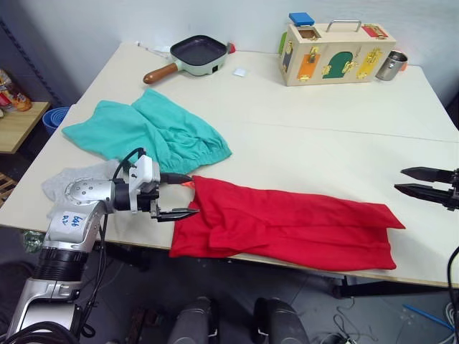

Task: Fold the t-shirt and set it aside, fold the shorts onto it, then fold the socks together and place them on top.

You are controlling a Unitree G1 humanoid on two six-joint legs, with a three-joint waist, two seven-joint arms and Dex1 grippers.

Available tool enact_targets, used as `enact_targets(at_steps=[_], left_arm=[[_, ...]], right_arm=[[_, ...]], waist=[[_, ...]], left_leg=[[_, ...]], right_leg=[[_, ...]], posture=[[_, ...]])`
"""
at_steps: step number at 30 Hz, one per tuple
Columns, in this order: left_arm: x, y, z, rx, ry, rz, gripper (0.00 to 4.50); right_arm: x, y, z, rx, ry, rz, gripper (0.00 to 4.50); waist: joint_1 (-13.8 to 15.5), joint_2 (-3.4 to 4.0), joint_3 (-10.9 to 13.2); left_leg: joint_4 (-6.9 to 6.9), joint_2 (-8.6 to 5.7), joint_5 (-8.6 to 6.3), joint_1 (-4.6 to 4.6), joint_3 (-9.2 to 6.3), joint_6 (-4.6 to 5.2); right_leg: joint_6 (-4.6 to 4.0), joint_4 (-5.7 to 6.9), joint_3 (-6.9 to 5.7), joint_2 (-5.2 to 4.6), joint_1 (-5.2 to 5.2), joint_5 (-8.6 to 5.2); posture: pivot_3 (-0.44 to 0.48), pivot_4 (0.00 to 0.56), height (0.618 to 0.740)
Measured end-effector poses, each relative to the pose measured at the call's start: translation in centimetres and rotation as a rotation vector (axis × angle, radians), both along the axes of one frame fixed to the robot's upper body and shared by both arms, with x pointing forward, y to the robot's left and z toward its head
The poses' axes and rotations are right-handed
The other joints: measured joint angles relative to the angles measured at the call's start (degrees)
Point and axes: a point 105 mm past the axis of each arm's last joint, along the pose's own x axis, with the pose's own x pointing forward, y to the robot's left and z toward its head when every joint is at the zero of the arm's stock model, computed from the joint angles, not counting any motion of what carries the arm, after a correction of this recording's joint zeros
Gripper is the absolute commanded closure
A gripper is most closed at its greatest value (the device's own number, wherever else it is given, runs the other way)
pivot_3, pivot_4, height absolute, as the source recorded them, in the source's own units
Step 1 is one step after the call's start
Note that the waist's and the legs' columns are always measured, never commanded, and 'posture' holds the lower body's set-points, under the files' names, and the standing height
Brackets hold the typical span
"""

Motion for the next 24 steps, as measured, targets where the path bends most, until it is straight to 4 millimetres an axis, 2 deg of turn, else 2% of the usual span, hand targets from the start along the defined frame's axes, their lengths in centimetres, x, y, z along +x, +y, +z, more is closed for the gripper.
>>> enact_targets(at_steps=[2, 5, 9, 11, 13, 14, 17, 20, 24], left_arm=[[0.1, -1.0, 0.1, -0.042, -0.003, 0.004, 0.60], [0.6, -3.5, 0.4, -0.121, -0.014, 0.006, 1.49], [1.7, -5.2, 0.1, -0.143, -0.020, 0.072, 2.80], [2.2, -6.5, -0.3, -0.145, -0.004, 0.099, 3.37], [2.7, -8.1, -1.6, -0.135, 0.039, 0.136, 4.06], [3.0, -8.6, -2.5, -0.120, 0.062, 0.163, 4.36], [3.5, -8.6, -4.8, -0.064, 0.127, 0.242, 4.43], [3.9, -8.3, -5.5, -0.047, 0.135, 0.307, 4.43], [4.4, -7.7, -5.6, -0.031, 0.114, 0.361, 4.43]], right_arm=[[-0.2, 3.1, -1.5, 0.045, -0.005, 0.082, 3.62], [-0.5, 8.3, -4.0, 0.107, -0.027, 0.162, 4.50], [-0.7, 11.1, -4.5, 0.088, -0.099, 0.142, 4.50], [-0.6, 12.7, -5.9, 0.077, -0.117, 0.129, 4.50], [-0.3, 13.6, -8.3, 0.052, -0.118, 0.062, 4.50], [-0.2, 13.7, -9.2, 0.032, -0.112, 0.038, 4.50], [0.2, 12.4, -10.0, -0.052, -0.136, -0.042, 4.50], [1.0, 10.4, -10.4, -0.085, -0.153, -0.165, 4.50], [2.1, 6.3, -10.6, -0.095, -0.175, -0.353, 4.50]], waist=[[0.4, -0.17, -0.1], [1.1, -0.14, -0.1], [1.3, -0.24, -0.1], [1.3, -0.35, -0.2], [1.3, -0.35, -0.2], [1.3, -0.33, -0.2], [1.0, -0.33, -0.2], [0.9, -0.33, -0.2], [0.9, -0.30, -0.2]], left_leg=[[0.03, -0.01, -0.02, -0.05, -0.09, -0.02], [0.05, -0.10, -0.02, -0.06, -0.02, 0.00], [0.03, -0.12, 0.00, -0.05, -0.03, 0.01], [0.02, -0.12, 0.00, -0.04, -0.04, 0.00], [0.02, -0.16, 0.00, -0.06, 0.03, 0.01], [-0.01, -0.19, 0.02, -0.06, 0.06, 0.04], [-0.02, -0.15, 0.03, -0.03, 0.10, 0.03], [-0.03, -0.05, 0.08, 0.03, 0.10, -0.06], [-0.02, -0.04, 0.10, 0.20, 0.12, -0.07]], right_leg=[[0.00, -0.06, 0.00, 0.03, 0.06, 0.00], [0.02, -0.01, 0.06, 0.01, 0.01, 0.01], [0.02, 0.02, 0.04, 0.05, 0.01, 0.01], [0.03, 0.00, 0.03, 0.09, 0.05, 0.01], [0.04, 0.02, 0.06, 0.09, 0.01, 0.00], [0.04, 0.03, 0.09, 0.09, -0.01, 0.00], [0.04, 0.05, 0.15, 0.24, -0.05, 0.00], [0.04, 0.06, 0.16, 0.21, -0.03, 0.00], [0.03, 0.09, 0.20, 0.17, 0.10, 0.00]], posture=[[0.000, 0.150, 0.740], [0.000, 0.150, 0.740], [0.000, 0.150, 0.740], [0.000, 0.150, 0.740], [0.000, 0.150, 0.740], [0.000, 0.150, 0.740], [0.000, 0.150, 0.740], [0.000, 0.150, 0.740], [0.000, 0.150, 0.740]])
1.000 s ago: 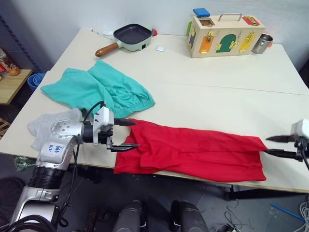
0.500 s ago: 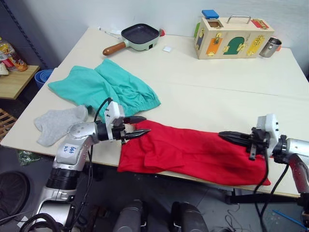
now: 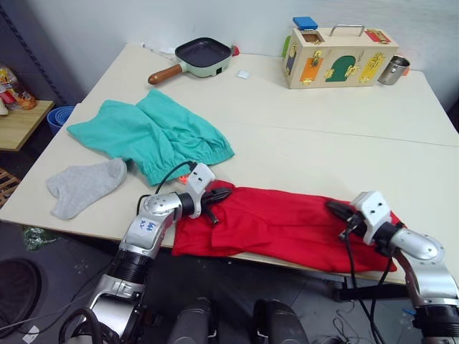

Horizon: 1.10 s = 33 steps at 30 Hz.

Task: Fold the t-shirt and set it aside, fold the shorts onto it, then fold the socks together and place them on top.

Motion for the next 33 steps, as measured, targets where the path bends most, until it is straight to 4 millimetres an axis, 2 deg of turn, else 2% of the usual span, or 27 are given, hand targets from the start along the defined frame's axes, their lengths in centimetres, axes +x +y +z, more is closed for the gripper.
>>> enact_targets(at_steps=[7, 12, 16, 19, 21, 23, 25, 28, 31, 33], left_arm=[[0.8, 2.8, 0.1, 0.027, -0.036, 0.081, 4.43], [0.6, 3.8, 0.2, -0.004, -0.083, 0.075, 4.43], [0.6, 4.4, 2.1, -0.123, -0.156, 0.070, 4.43], [-0.2, 4.2, 3.6, -0.159, -0.201, -0.004, 4.43], [-0.6, 4.4, 4.1, -0.140, -0.213, -0.053, 4.43], [-1.0, 4.6, 4.2, -0.122, -0.214, -0.087, 4.43], [-1.2, 4.2, 4.0, -0.116, -0.207, -0.109, 4.43], [-1.3, 3.3, 3.3, -0.094, -0.193, -0.136, 4.43], [-1.2, 2.0, 1.7, -0.074, -0.157, -0.135, 4.43], [-0.7, 1.8, 1.1, -0.068, -0.149, -0.089, 4.43]], right_arm=[[0.2, -6.8, -0.4, -0.014, -0.010, -0.232, 4.50], [0.0, -9.7, -0.5, -0.012, -0.047, -0.326, 4.50], [0.0, -11.2, 0.8, 0.075, -0.134, -0.392, 4.50], [0.3, -10.1, 3.7, 0.179, -0.232, -0.306, 4.50], [0.3, -7.7, 5.9, 0.240, -0.272, -0.177, 4.50], [-0.1, -4.5, 6.8, 0.257, -0.241, -0.029, 4.50], [-0.5, -1.5, 6.0, 0.242, -0.175, 0.085, 4.50], [-0.7, 1.8, 3.3, 0.231, -0.077, 0.154, 4.50], [-1.0, 4.0, 0.9, 0.221, -0.008, 0.170, 4.50], [-1.1, 3.9, 0.2, 0.210, 0.012, 0.141, 4.50]], waist=[[-0.5, 0.01, 0.0], [-1.1, 0.01, 0.0], [-1.2, 0.06, 0.0], [-1.4, 0.08, 0.0], [-1.4, 0.12, 0.0], [-1.2, 0.12, 0.0], [-1.1, 0.12, 0.0], [-0.4, 0.12, 0.0], [0.1, 0.12, 0.0], [0.3, 0.12, 0.0]], left_leg=[[-0.16, 0.01, 0.00, 0.44, 0.04, 0.00], [-0.23, 0.01, -0.13, 0.71, -0.01, -0.06], [-0.23, 0.01, -0.13, 0.62, 0.00, -0.06], [-0.25, 0.04, -0.12, 0.62, -0.01, -0.06], [-0.27, 0.09, -0.13, 0.64, -0.01, -0.09], [-0.29, 0.09, -0.15, 0.64, -0.10, -0.10], [-0.28, 0.08, -0.21, 0.63, -0.11, -0.04], [-0.27, 0.02, -0.32, 0.60, -0.13, -0.05], [-0.27, 0.01, -0.33, 0.54, -0.12, -0.06], [-0.27, 0.01, -0.32, 0.46, -0.12, -0.04]], right_leg=[[-0.02, -0.12, 0.01, -0.05, 0.40, -0.01], [-0.04, -0.39, 0.00, -0.14, 0.68, -0.03], [-0.04, -0.40, -0.02, -0.14, 0.60, -0.03], [-0.05, -0.40, -0.03, -0.10, 0.60, -0.03], [-0.07, -0.29, -0.03, -0.07, 0.60, -0.04], [-0.10, -0.27, -0.07, -0.08, 0.62, -0.06], [-0.09, -0.30, -0.08, -0.12, 0.66, -0.06], [-0.09, -0.31, -0.10, -0.17, 0.65, -0.06], [-0.09, -0.31, -0.10, -0.15, 0.58, -0.06], [-0.09, -0.32, -0.10, -0.13, 0.53, -0.06]], posture=[[0.000, 0.150, 0.740], [0.000, 0.150, 0.740], [0.000, 0.150, 0.740], [0.000, 0.150, 0.740], [0.000, 0.150, 0.740], [0.000, 0.150, 0.740], [0.000, 0.150, 0.740], [0.000, 0.150, 0.740], [0.000, 0.150, 0.740], [0.000, 0.150, 0.740]])
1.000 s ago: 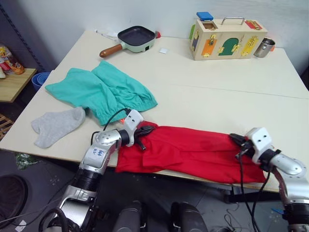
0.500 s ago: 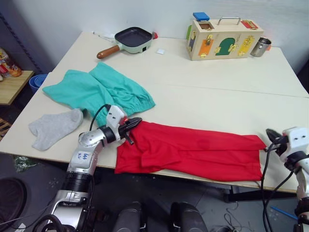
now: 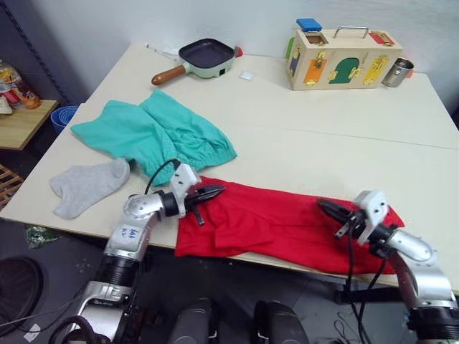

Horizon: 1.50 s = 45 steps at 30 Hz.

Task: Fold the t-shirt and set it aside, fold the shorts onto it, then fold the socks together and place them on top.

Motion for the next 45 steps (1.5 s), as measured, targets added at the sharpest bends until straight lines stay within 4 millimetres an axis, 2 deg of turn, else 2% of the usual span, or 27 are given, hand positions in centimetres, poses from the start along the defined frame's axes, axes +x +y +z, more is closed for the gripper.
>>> enact_targets(at_steps=[4, 9, 12, 13, 15, 19, 24, 27, 31, 35, 38, 45], left_arm=[[0.6, 1.7, -1.3, 0.048, 0.029, 0.088, 4.43], [0.5, 3.2, -1.3, 0.075, 0.017, 0.108, 4.43], [-0.2, 3.3, -0.6, 0.027, -0.008, 0.073, 4.43], [-0.4, 3.5, -0.1, 0.001, -0.023, 0.064, 4.26], [-1.0, 3.5, 1.4, -0.040, -0.060, 0.017, 3.83], [-3.4, 3.4, 4.9, -0.027, -0.122, -0.146, 2.56], [-6.3, 3.1, 5.8, 0.030, -0.091, -0.314, 1.01], [-7.6, 2.3, 6.3, 0.041, -0.088, -0.403, 0.07], [-8.5, 1.0, 6.5, 0.059, -0.100, -0.475, 0.03], [-8.5, 0.7, 6.7, 0.054, -0.112, -0.476, 0.03], [-8.3, 0.7, 6.7, 0.047, -0.110, -0.458, 0.00], [-8.3, 0.8, 6.6, 0.049, -0.101, -0.433, 0.00]], right_arm=[[-0.3, -2.4, -1.1, -0.035, 0.032, -0.089, 4.50], [-0.7, -7.1, -1.1, -0.023, 0.054, -0.220, 4.50], [-1.5, -8.8, -0.4, 0.083, 0.088, -0.232, 4.50], [-1.8, -9.3, 0.5, 0.126, 0.086, -0.219, 4.33], [-2.6, -9.5, 2.9, 0.181, 0.098, -0.147, 3.90], [-3.4, -11.2, 6.0, -0.002, 0.174, -0.065, 2.54], [-2.5, -13.0, 6.8, -0.133, 0.323, -0.044, 0.84], [-1.5, -13.6, 6.3, -0.179, 0.407, -0.035, 0.00], [0.5, -14.0, 4.9, -0.240, 0.519, -0.066, 0.00], [1.6, -14.0, 3.7, -0.279, 0.586, -0.077, 0.00], [2.3, -13.2, 3.3, -0.303, 0.601, -0.047, 0.56], [2.4, -12.0, 3.1, -0.305, 0.632, 0.026, 2.97]], waist=[[-0.1, 0.00, 0.0], [-0.2, 0.00, 0.0], [-0.2, 0.07, 0.0], [-0.2, 0.09, 0.1], [-0.2, 0.17, 0.1], [-0.3, 0.18, 0.1], [-0.8, 0.25, 0.1], [-1.2, 0.27, 0.2], [-1.6, 0.31, 0.2], [-1.6, 0.36, 0.2], [-1.6, 0.37, 0.2], [-1.6, 0.37, 0.2]], left_leg=[[-0.01, 0.01, 0.00, 0.09, 0.01, -0.01], [-0.02, 0.03, -0.18, 0.18, 0.00, -0.29], [-0.02, 0.03, -0.19, 0.08, 0.00, -0.24], [-0.02, 0.03, -0.13, 0.06, 0.00, -0.12], [-0.02, 0.04, -0.08, 0.03, -0.02, 0.00], [-0.03, 0.05, -0.14, 0.12, -0.02, -0.02], [-0.04, 0.06, -0.19, 0.10, 0.00, -0.10], [-0.04, 0.06, -0.13, 0.08, 0.01, 0.01], [-0.02, 0.05, -0.11, 0.06, 0.04, -0.02], [-0.03, 0.05, -0.04, 0.03, 0.04, -0.04], [-0.03, 0.05, -0.03, 0.03, 0.05, -0.04], [-0.03, 0.08, -0.04, 0.05, 0.03, -0.05]], right_leg=[[0.00, -0.01, -0.01, 0.05, 0.07, 0.00], [0.00, -0.32, 0.01, 0.01, 0.17, 0.00], [0.00, -0.34, 0.01, -0.01, 0.06, 0.00], [0.00, -0.34, 0.01, -0.01, 0.05, 0.00], [0.00, -0.38, -0.01, -0.01, 0.04, 0.00], [0.00, -0.46, -0.04, -0.01, 0.16, 0.00], [-0.02, -0.43, -0.04, 0.00, 0.11, -0.02], [-0.02, -0.46, -0.05, 0.00, 0.13, -0.01], [-0.02, -0.47, -0.05, 0.03, 0.10, -0.02], [-0.03, -0.48, -0.06, 0.08, 0.10, -0.03], [-0.02, -0.48, -0.05, 0.09, 0.10, -0.03], [-0.02, -0.48, -0.05, 0.11, 0.13, -0.03]], posture=[[0.000, 0.150, 0.740], [0.000, 0.150, 0.740], [0.000, 0.150, 0.740], [0.000, 0.150, 0.740], [0.000, 0.150, 0.740], [0.000, 0.150, 0.740], [0.000, 0.150, 0.740], [0.000, 0.150, 0.740], [0.000, 0.150, 0.740], [0.000, 0.150, 0.740], [0.000, 0.150, 0.740], [0.000, 0.150, 0.740]])
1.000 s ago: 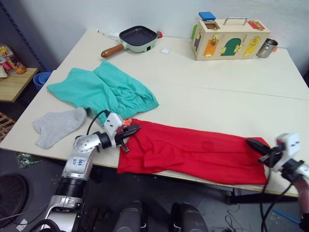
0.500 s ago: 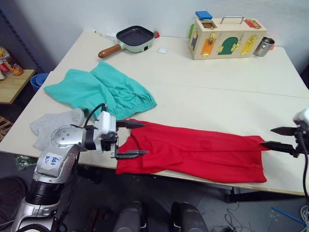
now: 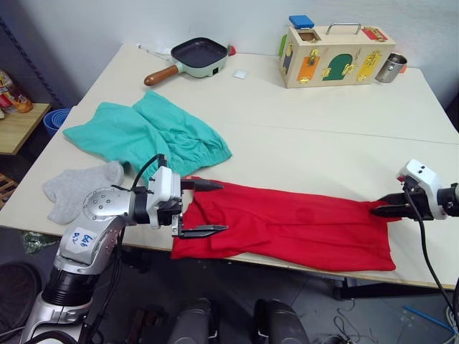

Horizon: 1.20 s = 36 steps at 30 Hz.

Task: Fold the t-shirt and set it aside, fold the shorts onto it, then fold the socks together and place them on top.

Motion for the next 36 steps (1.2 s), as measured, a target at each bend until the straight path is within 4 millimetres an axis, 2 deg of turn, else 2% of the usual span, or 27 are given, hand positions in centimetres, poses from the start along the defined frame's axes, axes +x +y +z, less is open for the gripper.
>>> enact_targets(at_steps=[4, 5, 8, 14, 17, 22, 26, 29, 31, 36], left_arm=[[0.1, 0.1, 0.2, 0.000, -0.007, 0.006, 0.00], [0.2, 0.1, 0.3, -0.001, -0.012, 0.006, 0.00], [0.5, 0.2, 0.7, -0.003, -0.023, 0.012, 0.00], [1.0, 0.3, 0.9, -0.016, -0.030, 0.042, 0.00], [1.3, 0.5, 0.7, -0.014, -0.026, 0.065, 0.00], [2.1, 1.0, 0.4, -0.026, -0.019, 0.133, 0.00], [2.2, 1.2, 0.2, -0.024, -0.022, 0.158, 0.00], [2.3, 1.4, 0.0, -0.024, -0.020, 0.168, 0.00], [2.6, 1.5, -0.1, -0.021, -0.023, 0.169, 0.00], [3.9, 2.2, -0.7, 0.008, -0.005, 0.203, 0.00]], right_arm=[[-0.4, 0.2, -0.3, 0.013, 0.040, 0.016, 4.37], [-0.4, 0.3, -0.3, 0.015, 0.046, 0.025, 4.44], [-0.2, 0.5, -0.1, -0.020, 0.042, 0.049, 4.44], [5.8, 1.3, 2.8, -0.250, -0.278, -0.014, 4.44], [7.8, 2.2, 4.4, -0.327, -0.410, -0.020, 4.44], [10.0, 4.5, 4.9, -0.383, -0.522, -0.003, 4.44], [10.3, 4.7, 4.7, -0.396, -0.542, -0.020, 4.44], [10.1, 4.5, 4.8, -0.344, -0.529, -0.049, 3.85], [9.9, 4.0, 5.1, -0.297, -0.515, -0.077, 3.25], [7.5, 0.4, 7.5, -0.178, -0.453, -0.176, 1.61]], waist=[[0.0, 0.00, 0.0], [0.0, 0.00, 0.0], [0.0, 0.00, 0.0], [-1.3, 0.04, 0.0], [-1.4, 0.04, 0.0], [-1.3, 0.04, 0.0], [-1.2, 0.04, 0.0], [-1.3, 0.04, 0.0], [-1.3, 0.05, 0.0], [-0.9, 0.09, 0.1]], left_leg=[[0.00, 0.00, -0.01, 0.00, -0.01, -0.01], [0.00, 0.00, -0.01, 0.00, -0.01, -0.01], [0.00, 0.00, -0.01, 0.01, 0.00, -0.02], [-0.05, 0.00, 0.07, -0.02, 0.07, -0.17], [-0.13, 0.07, 0.14, -0.07, 0.07, -0.22], [-0.14, 0.08, 0.17, -0.18, 0.04, -0.17], [-0.02, 0.06, 0.21, -0.63, -0.02, -0.09], [0.02, 0.05, 0.25, -0.81, 0.00, -0.08], [0.02, 0.05, 0.28, -0.80, 0.00, -0.09], [0.02, 0.01, 0.32, -0.80, 0.01, -0.04]], right_leg=[[0.00, -0.01, 0.00, 0.00, 0.00, 0.00], [0.00, -0.01, 0.00, 0.00, 0.01, 0.00], [0.00, 0.00, 0.00, 0.00, 0.00, 0.00], [-0.03, 0.11, 0.06, 0.04, -0.16, -0.02], [-0.04, 0.19, 0.06, 0.17, -0.16, -0.03], [-0.04, 0.18, 0.05, 0.21, -0.21, -0.03], [-0.04, 0.29, 0.05, 0.20, -0.61, -0.03], [-0.04, 0.45, 0.04, 0.23, -0.80, -0.03], [-0.04, 0.49, 0.03, 0.23, -0.81, -0.03], [-0.04, 0.50, 0.03, 0.17, -0.81, -0.03]], posture=[[0.000, 0.150, 0.740], [0.000, 0.150, 0.740], [0.000, 0.150, 0.740], [0.000, 0.150, 0.740], [0.000, 0.150, 0.740], [0.000, 0.150, 0.740], [0.000, 0.150, 0.740], [0.000, 0.150, 0.740], [0.000, 0.150, 0.740], [0.000, 0.150, 0.740]])
